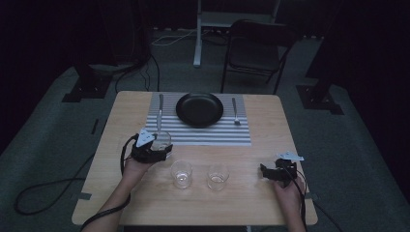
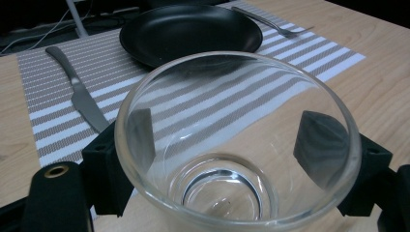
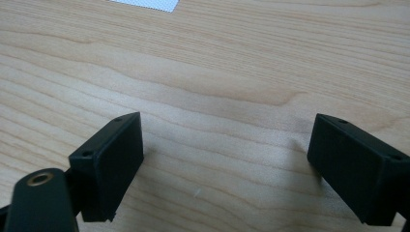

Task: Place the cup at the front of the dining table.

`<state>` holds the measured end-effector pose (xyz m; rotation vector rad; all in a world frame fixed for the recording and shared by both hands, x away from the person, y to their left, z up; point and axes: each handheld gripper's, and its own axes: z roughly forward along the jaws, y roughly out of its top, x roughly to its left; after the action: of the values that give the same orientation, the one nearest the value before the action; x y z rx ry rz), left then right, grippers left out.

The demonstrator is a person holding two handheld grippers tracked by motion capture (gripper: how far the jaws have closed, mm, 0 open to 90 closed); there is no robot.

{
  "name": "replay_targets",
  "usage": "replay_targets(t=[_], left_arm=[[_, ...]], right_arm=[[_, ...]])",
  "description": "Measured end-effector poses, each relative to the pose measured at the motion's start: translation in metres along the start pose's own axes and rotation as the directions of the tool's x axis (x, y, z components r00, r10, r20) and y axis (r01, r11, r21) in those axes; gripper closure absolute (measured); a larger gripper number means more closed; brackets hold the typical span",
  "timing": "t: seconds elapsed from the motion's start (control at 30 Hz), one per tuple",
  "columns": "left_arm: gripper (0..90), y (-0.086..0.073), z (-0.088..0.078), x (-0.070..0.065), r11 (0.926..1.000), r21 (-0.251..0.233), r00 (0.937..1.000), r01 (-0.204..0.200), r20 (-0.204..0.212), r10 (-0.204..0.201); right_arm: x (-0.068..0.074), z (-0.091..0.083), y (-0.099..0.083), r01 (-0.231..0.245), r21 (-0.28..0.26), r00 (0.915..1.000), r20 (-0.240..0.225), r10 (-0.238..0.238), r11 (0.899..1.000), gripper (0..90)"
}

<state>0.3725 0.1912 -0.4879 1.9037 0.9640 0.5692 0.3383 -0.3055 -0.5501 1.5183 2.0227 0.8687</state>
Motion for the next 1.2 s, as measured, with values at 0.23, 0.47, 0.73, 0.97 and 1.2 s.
replay_targets(t=[0.23,0.47,0.73,0.97,1.2], left_arm=[[19.8,0.010,0.011,0.001,1.0000,0.005,1.0000,0.006,-0.004,-0.006],[19.8,0.020,0.025,0.005,0.9998,-0.002,0.9996,0.019,-0.019,-0.019],[19.8,0.029,0.041,0.017,0.9972,0.002,0.9969,0.075,-0.026,-0.075],[19.8,0.033,0.056,0.024,0.9953,0.017,0.9943,0.095,-0.050,-0.094],[19.8,0.041,0.071,0.032,0.9948,0.021,0.9929,0.099,-0.068,-0.098]], right_arm=[[0.000,0.000,0.000,0.000,0.000,1.0000,0.000,0.000,1.000,12.2],[0.000,0.000,0.000,0.000,0.000,1.0000,0.000,0.000,1.000,12.2],[0.000,0.000,0.000,0.000,0.000,1.0000,0.000,0.000,1.000,12.2],[0.000,0.000,0.000,0.000,-0.001,1.0000,0.000,0.000,1.000,12.2],[0.000,0.000,0.000,0.000,-0.001,1.0000,0.000,0.000,1.000,12.2]])
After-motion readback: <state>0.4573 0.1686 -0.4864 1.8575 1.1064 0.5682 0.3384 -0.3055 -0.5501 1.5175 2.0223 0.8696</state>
